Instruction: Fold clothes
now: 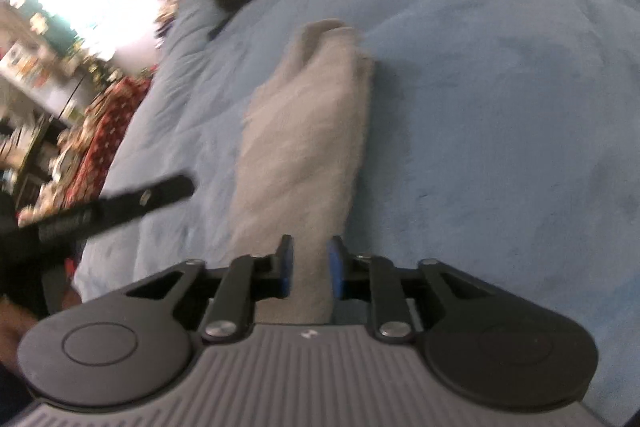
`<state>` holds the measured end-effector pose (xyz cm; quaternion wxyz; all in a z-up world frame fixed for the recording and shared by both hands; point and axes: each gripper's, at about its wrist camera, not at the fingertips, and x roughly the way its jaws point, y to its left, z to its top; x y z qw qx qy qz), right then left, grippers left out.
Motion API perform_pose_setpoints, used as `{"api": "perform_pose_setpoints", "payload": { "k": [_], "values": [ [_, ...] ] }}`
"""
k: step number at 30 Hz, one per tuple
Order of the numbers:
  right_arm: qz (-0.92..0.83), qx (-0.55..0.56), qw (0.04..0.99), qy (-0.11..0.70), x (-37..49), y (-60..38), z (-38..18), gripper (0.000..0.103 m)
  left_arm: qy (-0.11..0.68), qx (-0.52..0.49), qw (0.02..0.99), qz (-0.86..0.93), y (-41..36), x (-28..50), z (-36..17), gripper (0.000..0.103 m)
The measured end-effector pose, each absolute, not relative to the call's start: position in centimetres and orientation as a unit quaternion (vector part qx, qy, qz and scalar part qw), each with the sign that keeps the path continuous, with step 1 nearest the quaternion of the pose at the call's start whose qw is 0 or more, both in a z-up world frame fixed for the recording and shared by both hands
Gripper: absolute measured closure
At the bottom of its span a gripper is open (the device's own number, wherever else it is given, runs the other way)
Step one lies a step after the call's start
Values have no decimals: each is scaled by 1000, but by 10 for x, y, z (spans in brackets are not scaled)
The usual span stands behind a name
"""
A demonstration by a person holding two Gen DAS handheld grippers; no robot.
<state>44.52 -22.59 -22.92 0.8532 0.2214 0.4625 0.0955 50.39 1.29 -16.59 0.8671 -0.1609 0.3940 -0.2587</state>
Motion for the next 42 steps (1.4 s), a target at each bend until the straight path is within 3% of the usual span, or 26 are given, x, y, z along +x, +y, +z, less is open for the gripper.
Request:
{"api": "perform_pose_setpoints", "payload": {
  "k": [9, 17, 24, 30, 34, 37, 39, 40, 41, 42],
  "values": [
    [112, 174, 836, 509, 451, -197, -264, 88, 453, -85, 851, -251, -13, 491, -221, 102],
    [114, 171, 849, 487, 456, -225, -233, 84, 435, -111, 856, -257, 5, 506, -186, 98],
    [102, 98, 867, 477, 515, -265, -212, 83, 439, -161, 847, -254, 43, 570, -197, 98],
    [95, 71, 870, 479, 559, -285, -214, 83, 460, -244, 805, -284, 60, 653, -218, 90],
    [85, 86, 870, 478, 585, -293, -221, 83, 492, -250, 778, -302, 56, 690, -231, 68],
    [84, 92, 874, 470, 591, -297, -219, 83, 522, -267, 749, -309, 50, 707, -244, 67],
    [85, 90, 876, 466, 595, -298, -217, 83, 529, -281, 740, -306, 49, 711, -250, 68],
    [84, 88, 877, 464, 596, -298, -216, 83, 528, -290, 737, -306, 49, 711, -251, 75],
    [83, 87, 878, 464, 596, -299, -216, 83, 524, -298, 735, -311, 49, 710, -250, 99],
    [83, 86, 878, 463, 598, -298, -216, 83, 519, -300, 734, -320, 48, 708, -247, 96]
  ]
}}
